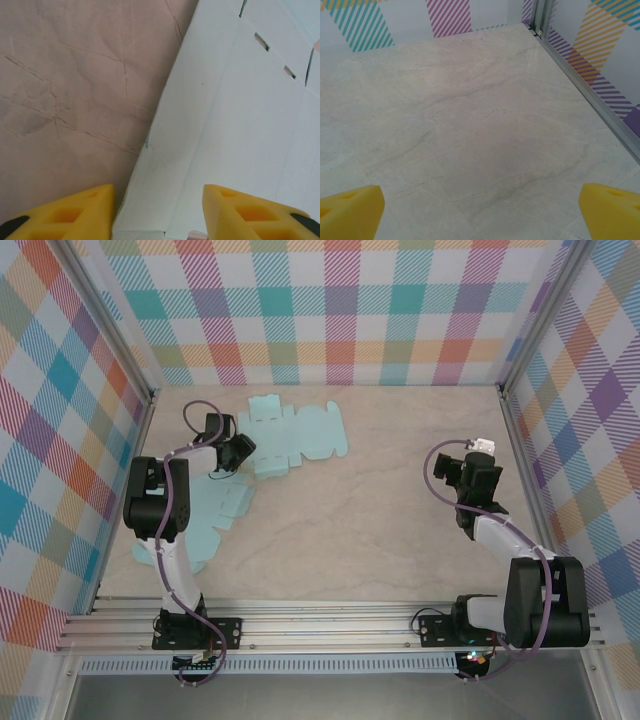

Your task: Fold the paper box

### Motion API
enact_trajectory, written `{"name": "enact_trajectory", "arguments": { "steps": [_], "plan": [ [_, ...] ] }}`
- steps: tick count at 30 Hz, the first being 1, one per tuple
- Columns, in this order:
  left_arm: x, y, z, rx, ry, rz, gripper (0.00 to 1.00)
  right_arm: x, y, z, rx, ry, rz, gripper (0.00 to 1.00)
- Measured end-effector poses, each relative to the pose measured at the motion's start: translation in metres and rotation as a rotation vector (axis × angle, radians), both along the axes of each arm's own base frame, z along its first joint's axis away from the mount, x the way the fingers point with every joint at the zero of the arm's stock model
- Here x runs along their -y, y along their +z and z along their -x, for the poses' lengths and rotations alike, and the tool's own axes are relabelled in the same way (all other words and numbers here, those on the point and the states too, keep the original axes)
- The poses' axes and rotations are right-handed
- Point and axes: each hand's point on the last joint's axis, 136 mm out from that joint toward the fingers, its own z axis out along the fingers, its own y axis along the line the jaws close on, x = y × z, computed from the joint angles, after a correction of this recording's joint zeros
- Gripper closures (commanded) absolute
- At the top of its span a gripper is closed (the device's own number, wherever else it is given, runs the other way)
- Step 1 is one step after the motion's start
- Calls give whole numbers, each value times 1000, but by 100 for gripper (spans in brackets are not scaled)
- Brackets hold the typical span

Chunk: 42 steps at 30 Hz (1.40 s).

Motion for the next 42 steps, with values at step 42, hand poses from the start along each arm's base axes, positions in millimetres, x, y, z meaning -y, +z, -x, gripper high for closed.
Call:
{"name": "enact_trajectory", "arguments": {
  "steps": [42],
  "plan": [
    [53, 6, 28, -15, -70, 114, 75, -6, 14, 5, 48, 27, -35, 0]
  ]
}}
